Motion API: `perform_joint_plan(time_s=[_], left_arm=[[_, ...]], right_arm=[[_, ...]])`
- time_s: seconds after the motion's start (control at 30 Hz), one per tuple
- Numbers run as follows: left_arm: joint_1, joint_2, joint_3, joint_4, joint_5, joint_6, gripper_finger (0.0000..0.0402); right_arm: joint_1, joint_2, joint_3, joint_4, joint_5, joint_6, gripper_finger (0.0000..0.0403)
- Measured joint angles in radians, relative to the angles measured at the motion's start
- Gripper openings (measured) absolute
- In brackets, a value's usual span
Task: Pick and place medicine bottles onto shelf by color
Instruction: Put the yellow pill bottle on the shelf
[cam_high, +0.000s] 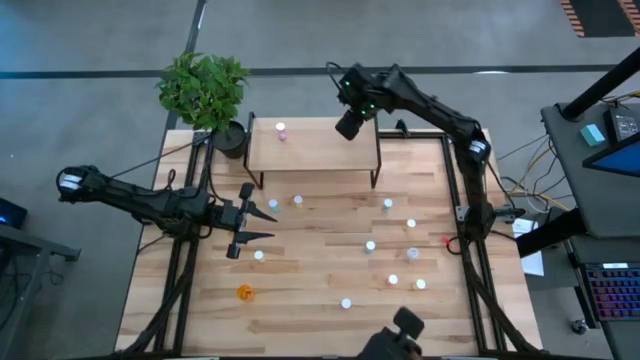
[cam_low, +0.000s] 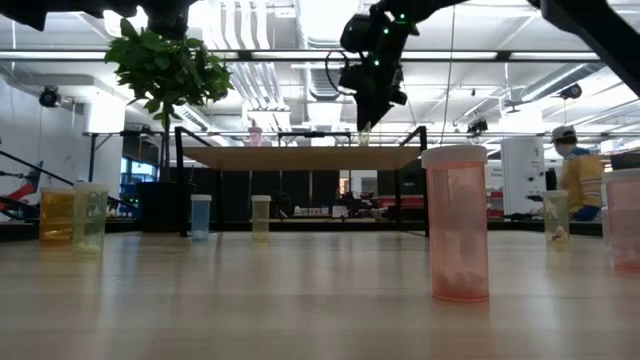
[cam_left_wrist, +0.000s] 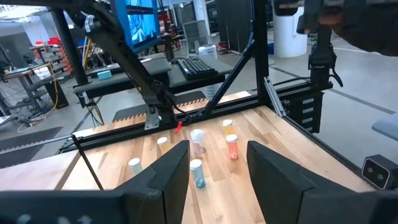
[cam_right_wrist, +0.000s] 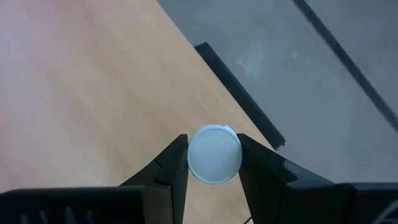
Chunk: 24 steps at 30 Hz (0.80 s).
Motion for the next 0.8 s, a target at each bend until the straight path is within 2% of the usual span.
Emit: perform_joint_plan(time_s=[0.43, 0.8], left_arm=[[0.0, 0.0, 0.0, 0.002, 0.0, 0.0, 0.0144], [0.0, 0.0, 0.0, 0.013, 0.0, 0.0, 0.0144]], right_arm=[[-0.013, 0.04, 0.027, -0.071, 0.002, 0.011, 0.0114], [-0.012, 0.036, 0.026, -0.067, 0.026, 0.019, 0.0183]])
